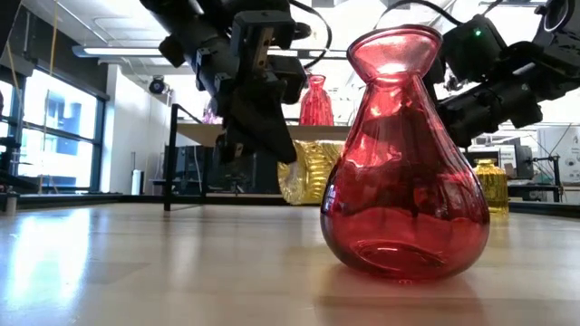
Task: Sort vases onto shelf
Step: Put the bottom yellow vase on the shelf and align it with the other yellow vase
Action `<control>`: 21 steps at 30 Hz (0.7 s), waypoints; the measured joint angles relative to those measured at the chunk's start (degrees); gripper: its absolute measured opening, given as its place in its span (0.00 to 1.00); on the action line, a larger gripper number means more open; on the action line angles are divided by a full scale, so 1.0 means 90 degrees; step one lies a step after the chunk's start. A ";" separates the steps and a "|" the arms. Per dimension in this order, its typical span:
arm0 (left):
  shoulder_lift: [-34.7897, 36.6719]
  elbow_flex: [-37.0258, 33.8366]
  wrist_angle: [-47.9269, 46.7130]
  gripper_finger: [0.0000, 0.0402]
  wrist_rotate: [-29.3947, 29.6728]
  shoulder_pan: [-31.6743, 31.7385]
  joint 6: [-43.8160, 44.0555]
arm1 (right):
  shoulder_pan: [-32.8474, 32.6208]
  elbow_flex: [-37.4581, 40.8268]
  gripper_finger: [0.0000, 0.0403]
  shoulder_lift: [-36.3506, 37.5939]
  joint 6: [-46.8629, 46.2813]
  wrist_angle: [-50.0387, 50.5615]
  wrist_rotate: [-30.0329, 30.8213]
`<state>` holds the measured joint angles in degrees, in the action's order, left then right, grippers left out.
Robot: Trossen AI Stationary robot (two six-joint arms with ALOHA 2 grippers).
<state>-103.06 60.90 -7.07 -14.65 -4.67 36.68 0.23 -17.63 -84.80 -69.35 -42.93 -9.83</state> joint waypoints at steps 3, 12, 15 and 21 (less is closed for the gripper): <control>0.0179 0.0009 -0.0209 0.01 0.0000 0.0089 -0.0185 | 0.0007 -0.0002 0.00 0.0190 0.0085 0.0095 0.0127; 0.0363 0.0022 -0.0363 0.01 -0.0020 0.0155 -0.0363 | 0.0053 -0.0007 0.00 0.0994 0.0259 0.0964 0.0346; 0.0410 0.0022 -0.0406 0.01 -0.0264 0.0155 -0.0439 | 0.0053 -0.0005 0.00 0.1343 0.0269 0.1372 0.0388; 0.0581 0.0015 -0.0547 0.01 -0.0467 0.0220 -0.0504 | 0.0044 -0.0005 0.00 0.2051 0.0416 0.1557 0.0397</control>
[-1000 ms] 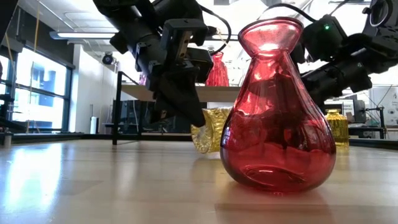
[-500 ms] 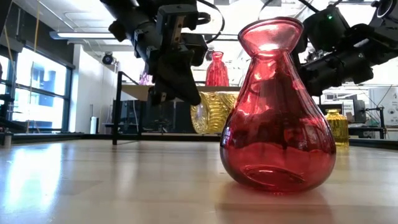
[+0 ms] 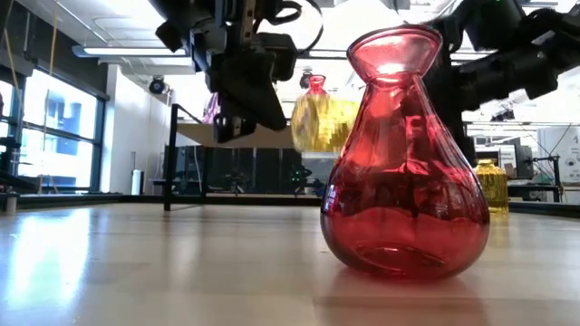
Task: Sort vases onto shelf
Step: Put the bottom yellow vase on the shelf and align it with the other yellow vase
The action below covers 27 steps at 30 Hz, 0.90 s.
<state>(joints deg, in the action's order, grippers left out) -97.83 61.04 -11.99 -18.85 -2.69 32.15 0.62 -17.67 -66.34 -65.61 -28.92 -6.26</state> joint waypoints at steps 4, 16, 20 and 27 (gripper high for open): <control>0.0274 -0.0007 -0.0121 0.01 -0.0005 0.0141 -0.0130 | -0.0002 -0.0278 0.00 0.0382 0.0170 0.0754 -0.0007; 0.1744 -0.0005 -0.0448 0.01 0.0098 0.0613 -0.0475 | -0.0007 -0.3320 0.00 0.0433 0.2225 0.5527 0.0357; 0.2111 -0.0005 -0.0487 0.01 0.0147 0.0721 -0.0504 | -0.0004 -0.4187 0.00 0.0297 0.2784 0.6523 0.0771; 0.2408 -0.0005 -0.0527 0.01 0.0172 0.0721 -0.0536 | -0.0032 -0.5101 0.00 -0.0409 0.3663 0.7301 0.0779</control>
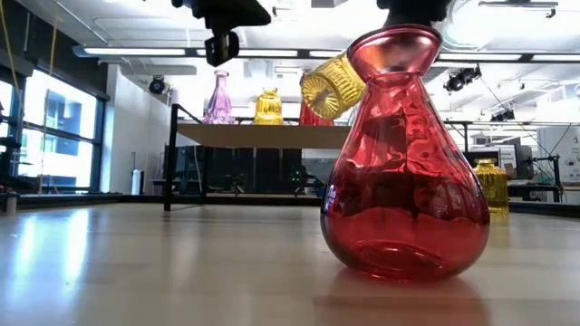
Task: Sort vases onto shelf
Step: Put the bottom yellow vase on the shelf and align it with the other yellow vase
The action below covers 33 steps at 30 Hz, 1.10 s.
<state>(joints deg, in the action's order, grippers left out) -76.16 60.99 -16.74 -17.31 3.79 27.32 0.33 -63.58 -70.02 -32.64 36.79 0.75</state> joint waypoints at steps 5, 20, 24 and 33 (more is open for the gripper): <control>0.0213 -0.0005 -0.0033 0.01 -0.0050 0.0000 0.0235 | -0.0014 -0.0646 0.00 -0.0677 0.0822 0.0106 -0.0343; 0.1255 -0.0005 -0.0021 0.01 0.0320 0.0036 0.0227 | 0.0144 -0.3748 0.00 -0.2823 0.3352 0.1682 -0.0274; 0.1437 -0.0005 -0.0017 0.01 0.0356 0.0036 0.0228 | 0.0267 -0.4717 0.00 -0.3376 0.4006 0.2175 -0.0196; 0.1471 -0.0005 -0.0296 0.01 0.0384 0.0036 0.0290 | 0.0523 -0.6633 0.00 -0.4483 0.5195 0.3194 0.0035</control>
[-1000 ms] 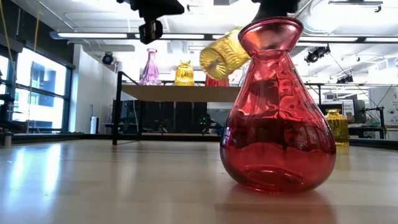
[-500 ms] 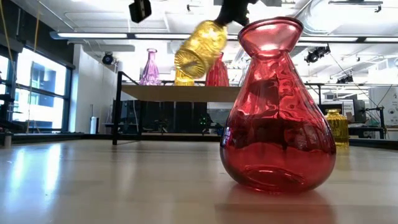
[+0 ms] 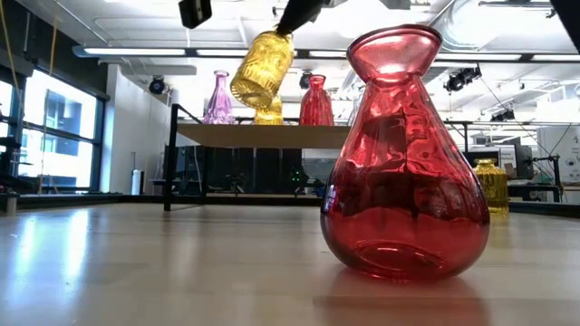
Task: Sort vases onto shelf
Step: Put the bottom yellow vase on the shelf and align it with the other yellow vase
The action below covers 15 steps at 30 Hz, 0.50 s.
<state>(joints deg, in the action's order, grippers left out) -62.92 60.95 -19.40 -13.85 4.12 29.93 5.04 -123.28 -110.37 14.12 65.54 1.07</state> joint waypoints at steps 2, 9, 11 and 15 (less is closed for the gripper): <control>0.0001 0.0000 -0.0075 0.01 -0.0002 -0.0002 0.0002 | 0.0035 -0.0314 0.00 -0.0173 0.0216 0.0178 0.0123; 0.0163 0.0002 -0.0276 0.01 0.0002 -0.0002 -0.0004 | 0.0047 -0.0881 0.00 -0.0567 0.1196 0.0608 0.0639; 0.0203 0.0002 -0.0265 0.01 0.0005 -0.0002 -0.0002 | 0.0059 -0.0897 0.00 -0.0577 0.1382 0.0558 0.0656; 0.0294 0.0002 -0.0243 0.01 0.0042 -0.0002 -0.0010 | 0.0061 -0.0902 0.00 -0.0582 0.1886 0.0397 0.1048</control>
<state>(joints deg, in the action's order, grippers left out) -60.27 60.97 -21.59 -13.47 4.10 29.84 5.58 -131.39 -115.61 31.09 69.11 10.50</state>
